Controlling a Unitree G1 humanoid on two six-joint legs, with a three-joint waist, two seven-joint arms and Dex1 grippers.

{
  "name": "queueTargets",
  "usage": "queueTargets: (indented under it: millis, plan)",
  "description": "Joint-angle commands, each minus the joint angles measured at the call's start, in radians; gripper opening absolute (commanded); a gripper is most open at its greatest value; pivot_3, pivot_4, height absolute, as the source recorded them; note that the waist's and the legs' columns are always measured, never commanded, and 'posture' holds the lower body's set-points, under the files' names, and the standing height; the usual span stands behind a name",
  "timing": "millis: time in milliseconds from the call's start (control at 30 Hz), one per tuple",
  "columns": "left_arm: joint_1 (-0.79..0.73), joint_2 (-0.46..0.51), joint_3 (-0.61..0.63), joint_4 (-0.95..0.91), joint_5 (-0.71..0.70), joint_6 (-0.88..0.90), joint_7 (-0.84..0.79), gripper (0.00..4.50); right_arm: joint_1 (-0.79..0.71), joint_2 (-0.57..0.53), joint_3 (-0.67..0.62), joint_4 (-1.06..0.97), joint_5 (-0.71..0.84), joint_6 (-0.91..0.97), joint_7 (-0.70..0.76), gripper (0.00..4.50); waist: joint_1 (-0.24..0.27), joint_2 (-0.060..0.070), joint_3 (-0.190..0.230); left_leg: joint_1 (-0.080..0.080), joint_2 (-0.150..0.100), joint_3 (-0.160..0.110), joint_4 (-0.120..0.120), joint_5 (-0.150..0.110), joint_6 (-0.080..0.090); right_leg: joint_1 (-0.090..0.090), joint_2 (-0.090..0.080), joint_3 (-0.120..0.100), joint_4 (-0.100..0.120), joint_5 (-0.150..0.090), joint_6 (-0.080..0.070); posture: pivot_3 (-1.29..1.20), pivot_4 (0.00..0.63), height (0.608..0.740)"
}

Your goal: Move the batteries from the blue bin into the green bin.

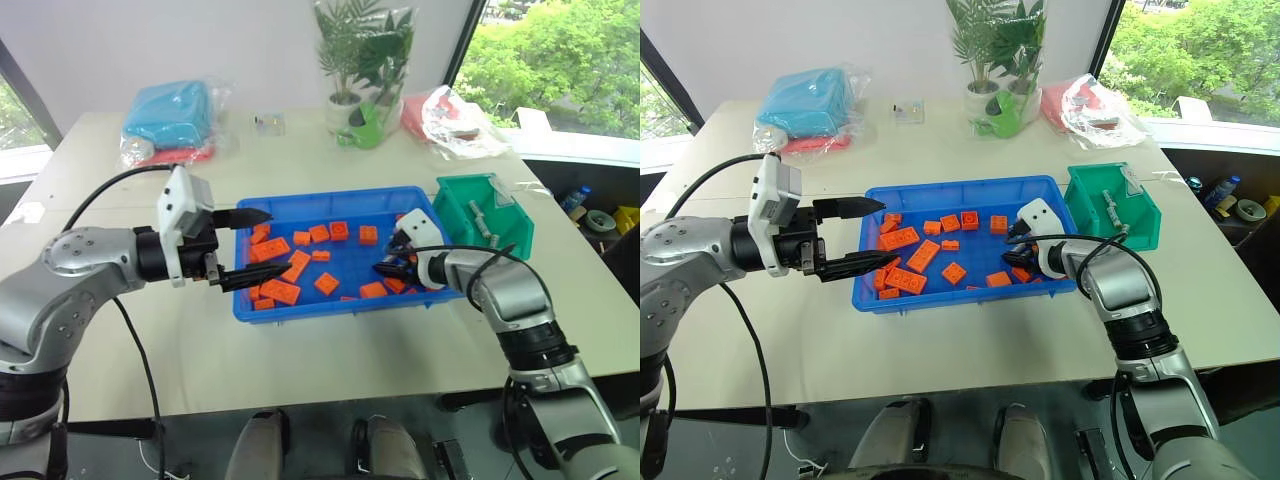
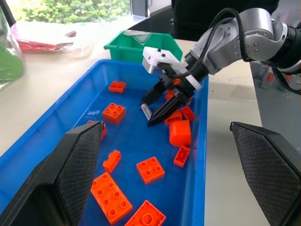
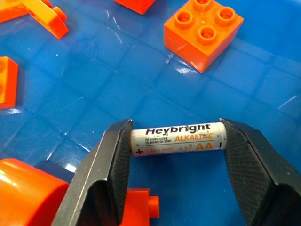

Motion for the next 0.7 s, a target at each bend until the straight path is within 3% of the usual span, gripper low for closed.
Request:
queueTargets:
  millis: [33,133,200,300,400,533,567,700]
  plan:
    - [-0.009,0.012,0.037,-0.017,-0.006,-0.01,-0.004,4.5,-0.066,-0.055,-0.126,-0.072,0.029,0.017,-0.015,2.25,0.0,0.001,0.0,0.0,0.0,0.0,0.0,0.0,0.0,0.0,0.0,0.0,0.0,0.0,0.0,0.0,0.15,0.661]
    - [-0.007,0.006,0.031,-0.009,-0.002,-0.016,-0.009,4.5,-0.158,-0.16,-0.279,-0.011,0.036,0.034,-0.048,2.25,0.002,0.006,0.004,-0.001,0.0,0.001,0.0,-0.001,-0.001,0.0,0.0,0.0,0.0,0.0,0.0,0.0,0.15,0.661]
    - [-0.007,0.002,0.023,-0.002,0.004,-0.021,-0.014,4.5,-0.173,-0.201,-0.315,0.029,0.04,0.03,-0.053,2.25,0.007,0.005,0.004,-0.001,-0.001,0.001,0.001,-0.001,-0.001,-0.001,-0.001,0.0,-0.001,0.0,0.0,0.0,0.15,0.661]
    - [-0.024,-0.015,-0.002,0.016,0.017,-0.032,-0.022,4.5,-0.167,-0.256,-0.318,0.091,0.023,-0.009,-0.044,2.25,0.004,-0.004,-0.001,0.001,0.0,0.0,-0.004,-0.001,-0.001,0.002,0.001,-0.002,-0.006,0.0,0.0,0.0,0.15,0.661]
    - [-0.047,-0.028,-0.017,0.031,0.027,-0.036,-0.031,4.5,-0.168,-0.258,-0.304,0.141,0.01,-0.042,-0.053,2.25,-0.003,-0.003,-0.001,0.0,0.0,0.001,-0.003,-0.001,-0.001,0.004,0.0,-0.002,-0.007,0.001,0.0,0.0,0.15,0.661]
    - [-0.065,-0.03,-0.022,0.051,0.038,-0.04,-0.053,4.5,-0.172,-0.247,-0.265,0.181,0.0,-0.089,-0.046,4.28,-0.005,0.002,0.002,0.0,0.0,0.003,-0.003,0.0,0.001,0.004,0.0,-0.001,-0.006,0.003,0.0,0.0,0.15,0.661]
    - [-0.066,-0.029,-0.022,0.055,0.04,-0.042,-0.058,4.5,-0.169,-0.253,-0.248,0.185,-0.012,-0.11,-0.044,4.46,-0.005,0.003,0.002,0.0,0.0,0.003,-0.003,0.0,0.001,0.003,0.0,-0.001,-0.006,0.003,0.001,0.0,0.15,0.661]
    - [-0.07,-0.027,-0.02,0.066,0.049,-0.049,-0.074,4.5,-0.163,-0.283,-0.263,0.172,0.005,-0.158,-0.003,4.46,-0.002,0.003,0.003,0.0,0.0,0.003,-0.003,0.0,0.001,0.003,0.0,-0.001,-0.006,0.004,0.002,0.0,0.15,0.661]
